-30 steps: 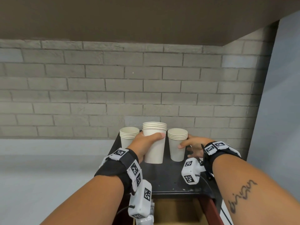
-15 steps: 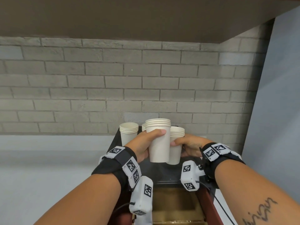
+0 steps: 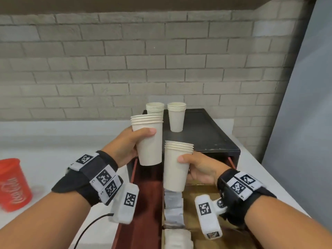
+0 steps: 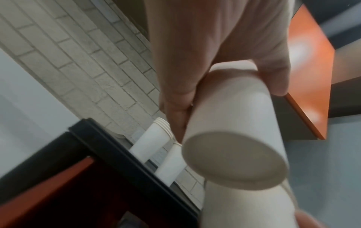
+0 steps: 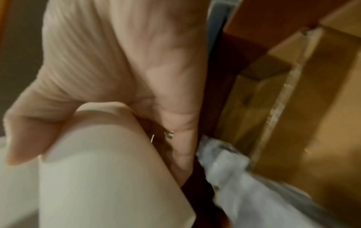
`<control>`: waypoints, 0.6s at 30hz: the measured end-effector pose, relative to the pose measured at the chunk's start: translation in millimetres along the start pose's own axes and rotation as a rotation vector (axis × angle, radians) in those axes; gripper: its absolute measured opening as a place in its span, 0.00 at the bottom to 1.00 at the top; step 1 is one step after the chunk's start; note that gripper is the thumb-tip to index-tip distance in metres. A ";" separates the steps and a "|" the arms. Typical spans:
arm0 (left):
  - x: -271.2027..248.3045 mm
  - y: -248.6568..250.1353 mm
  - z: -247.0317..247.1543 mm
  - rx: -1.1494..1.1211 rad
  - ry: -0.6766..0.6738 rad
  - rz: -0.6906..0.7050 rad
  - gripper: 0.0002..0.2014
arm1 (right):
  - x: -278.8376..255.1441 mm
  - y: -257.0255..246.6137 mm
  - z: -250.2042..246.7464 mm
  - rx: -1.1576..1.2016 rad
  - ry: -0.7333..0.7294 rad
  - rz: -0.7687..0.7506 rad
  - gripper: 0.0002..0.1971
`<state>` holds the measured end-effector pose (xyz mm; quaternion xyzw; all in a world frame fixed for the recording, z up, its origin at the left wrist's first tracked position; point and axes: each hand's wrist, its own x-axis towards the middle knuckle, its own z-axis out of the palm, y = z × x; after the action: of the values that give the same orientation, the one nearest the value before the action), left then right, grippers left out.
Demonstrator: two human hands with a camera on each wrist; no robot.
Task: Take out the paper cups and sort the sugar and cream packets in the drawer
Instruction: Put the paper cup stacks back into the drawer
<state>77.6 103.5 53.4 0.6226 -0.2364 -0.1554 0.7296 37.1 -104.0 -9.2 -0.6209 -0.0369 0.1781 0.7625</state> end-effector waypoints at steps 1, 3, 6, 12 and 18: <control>-5.2 -2.3 -3.1 0.017 0.011 -0.002 0.20 | 2.7 9.4 8.1 -0.009 0.009 0.056 0.24; -13.5 -6.5 -9.2 0.054 0.041 0.005 0.21 | 10.0 23.2 20.7 -0.040 0.058 0.179 0.17; -20.0 -11.6 -19.3 0.071 0.095 0.025 0.23 | 24.6 33.9 31.8 -0.105 0.177 0.347 0.13; -23.6 -16.0 -34.3 0.040 0.128 0.053 0.19 | 51.6 29.4 47.8 -0.375 0.294 0.494 0.20; -23.0 -21.6 -40.4 0.028 0.164 0.035 0.26 | 73.3 26.8 57.7 -0.509 0.360 0.354 0.13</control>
<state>81.5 145.4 24.2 0.6392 -0.1888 -0.0876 0.7403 83.4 -22.4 -34.0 -0.8091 0.1630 0.1801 0.5351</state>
